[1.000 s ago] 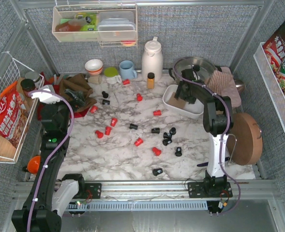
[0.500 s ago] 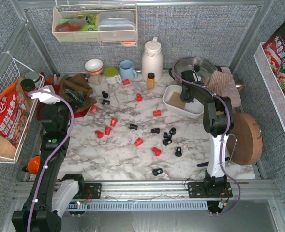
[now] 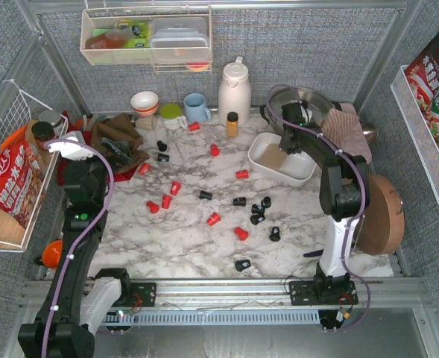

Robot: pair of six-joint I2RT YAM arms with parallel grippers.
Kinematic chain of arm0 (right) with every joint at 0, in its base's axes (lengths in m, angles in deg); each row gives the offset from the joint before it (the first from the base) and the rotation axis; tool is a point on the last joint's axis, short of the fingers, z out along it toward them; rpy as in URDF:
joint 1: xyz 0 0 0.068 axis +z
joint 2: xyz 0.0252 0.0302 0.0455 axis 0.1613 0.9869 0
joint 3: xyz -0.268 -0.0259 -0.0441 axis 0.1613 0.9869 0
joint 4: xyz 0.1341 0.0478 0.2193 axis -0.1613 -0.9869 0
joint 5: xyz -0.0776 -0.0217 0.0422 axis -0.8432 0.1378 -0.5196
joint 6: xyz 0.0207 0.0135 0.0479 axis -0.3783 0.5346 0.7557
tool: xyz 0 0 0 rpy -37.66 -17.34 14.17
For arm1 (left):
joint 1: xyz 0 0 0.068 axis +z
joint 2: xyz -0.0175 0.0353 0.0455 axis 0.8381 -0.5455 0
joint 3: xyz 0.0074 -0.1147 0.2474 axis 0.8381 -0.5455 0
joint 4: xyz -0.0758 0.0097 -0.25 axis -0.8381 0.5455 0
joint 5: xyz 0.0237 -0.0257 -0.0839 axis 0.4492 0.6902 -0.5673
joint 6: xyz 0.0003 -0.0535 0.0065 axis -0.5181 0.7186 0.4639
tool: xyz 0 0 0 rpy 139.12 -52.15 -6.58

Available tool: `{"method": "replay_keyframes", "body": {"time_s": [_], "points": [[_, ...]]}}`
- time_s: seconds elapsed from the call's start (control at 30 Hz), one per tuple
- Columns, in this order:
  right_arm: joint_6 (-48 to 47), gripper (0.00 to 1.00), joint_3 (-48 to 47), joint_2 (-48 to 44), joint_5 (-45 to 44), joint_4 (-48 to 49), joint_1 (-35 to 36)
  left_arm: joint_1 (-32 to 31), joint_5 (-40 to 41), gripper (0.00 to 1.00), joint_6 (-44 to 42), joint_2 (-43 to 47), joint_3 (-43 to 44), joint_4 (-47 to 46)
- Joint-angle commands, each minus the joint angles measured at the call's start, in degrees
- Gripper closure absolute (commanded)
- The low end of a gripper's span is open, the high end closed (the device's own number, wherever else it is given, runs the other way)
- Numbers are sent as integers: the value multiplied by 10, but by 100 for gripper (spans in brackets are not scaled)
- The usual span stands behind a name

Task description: Mix the coffee capsules in the storage basket

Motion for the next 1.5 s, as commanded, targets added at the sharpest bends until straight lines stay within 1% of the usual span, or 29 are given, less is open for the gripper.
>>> {"method": "replay_keyframes", "body": {"time_s": [0.0,0.4,0.47,0.6,0.77,1.0,1.07,1.13,1.27,1.43,1.47], "points": [[-32,100,8,-33,-20,10,3,0,-1,1,-1,-1,-1,-19],[-52,100,58,-144,-33,30,14,0,-6,1,0,-7,-1,-20],[-60,100,70,-168,-50,39,14,0,-7,1,2,-9,-2,-20],[-78,100,99,-212,-118,70,9,-1,-12,1,3,-13,0,-19],[-71,100,160,-281,-165,124,-21,-1,-19,1,3,-17,2,-17],[-20,100,303,-385,-242,250,-97,-1,-38,1,2,-32,7,-12],[-9,100,333,-395,-257,272,-117,-1,-45,1,1,-40,12,-6],[-1,100,340,-392,-269,275,-132,-1,-53,1,-1,-49,18,0],[10,100,328,-364,-273,269,-153,-1,-62,1,-2,-66,24,7],[-14,100,296,-325,-284,257,-162,-1,-68,1,-3,-80,30,15],[-21,93,291,-320,-286,255,-163,-1,-70,1,-4,-81,30,15]]}}
